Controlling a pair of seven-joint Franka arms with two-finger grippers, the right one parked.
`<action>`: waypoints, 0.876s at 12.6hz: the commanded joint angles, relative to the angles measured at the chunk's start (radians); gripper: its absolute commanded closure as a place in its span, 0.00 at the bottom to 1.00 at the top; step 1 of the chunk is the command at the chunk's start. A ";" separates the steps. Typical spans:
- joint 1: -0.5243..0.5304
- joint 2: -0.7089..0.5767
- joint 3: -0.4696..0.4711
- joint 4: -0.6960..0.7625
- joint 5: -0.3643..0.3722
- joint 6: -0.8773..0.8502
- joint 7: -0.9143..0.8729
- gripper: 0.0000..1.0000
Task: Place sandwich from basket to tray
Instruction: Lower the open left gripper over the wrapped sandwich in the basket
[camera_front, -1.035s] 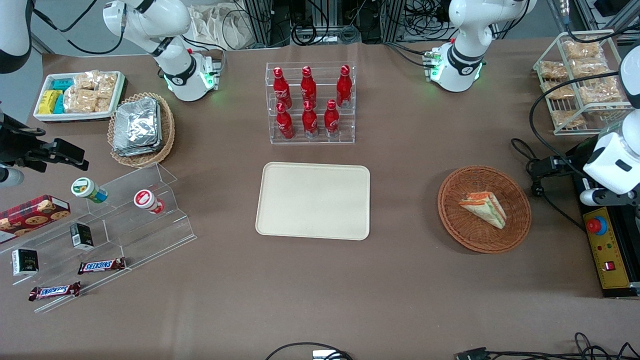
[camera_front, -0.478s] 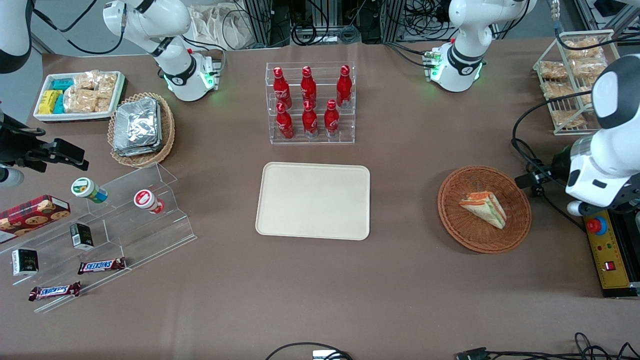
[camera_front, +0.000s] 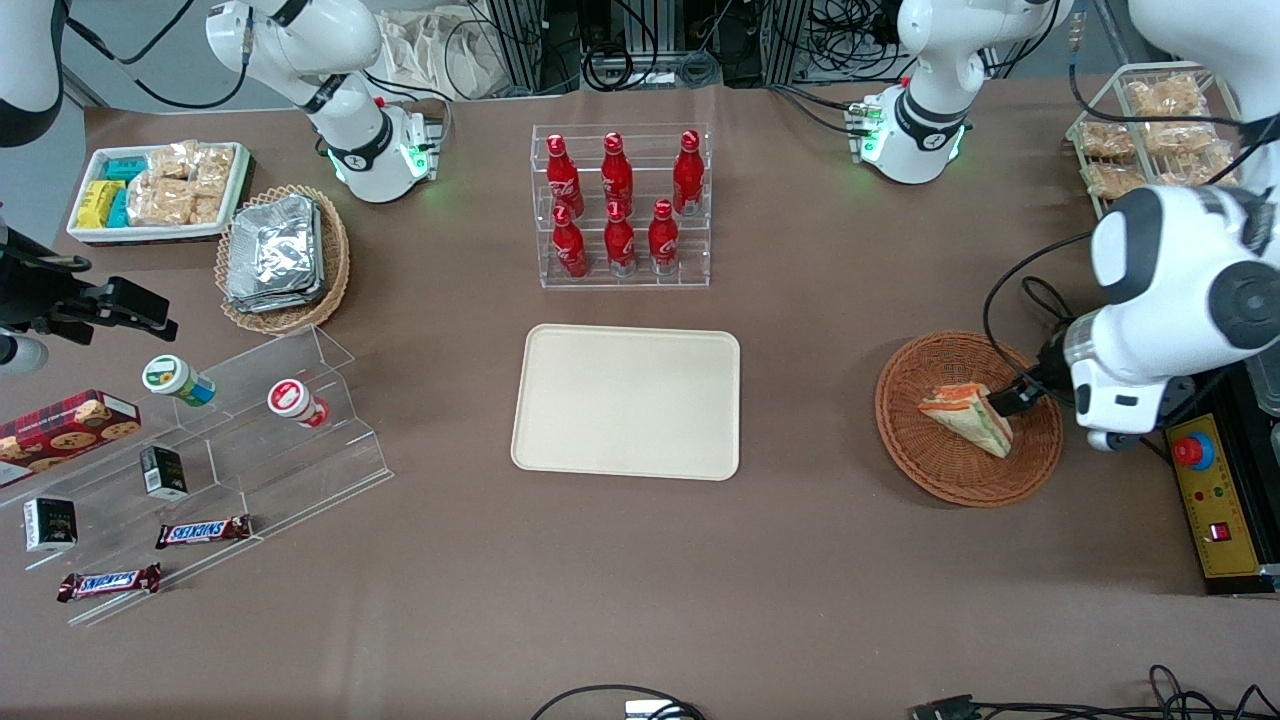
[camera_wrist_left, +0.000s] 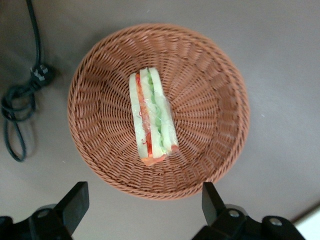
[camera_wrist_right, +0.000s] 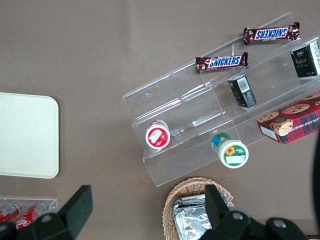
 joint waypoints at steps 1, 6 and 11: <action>-0.002 0.006 -0.003 -0.075 -0.005 0.065 -0.183 0.00; 0.005 0.102 0.000 -0.087 -0.002 0.195 -0.235 0.00; 0.013 0.133 0.007 -0.093 -0.002 0.208 -0.236 0.00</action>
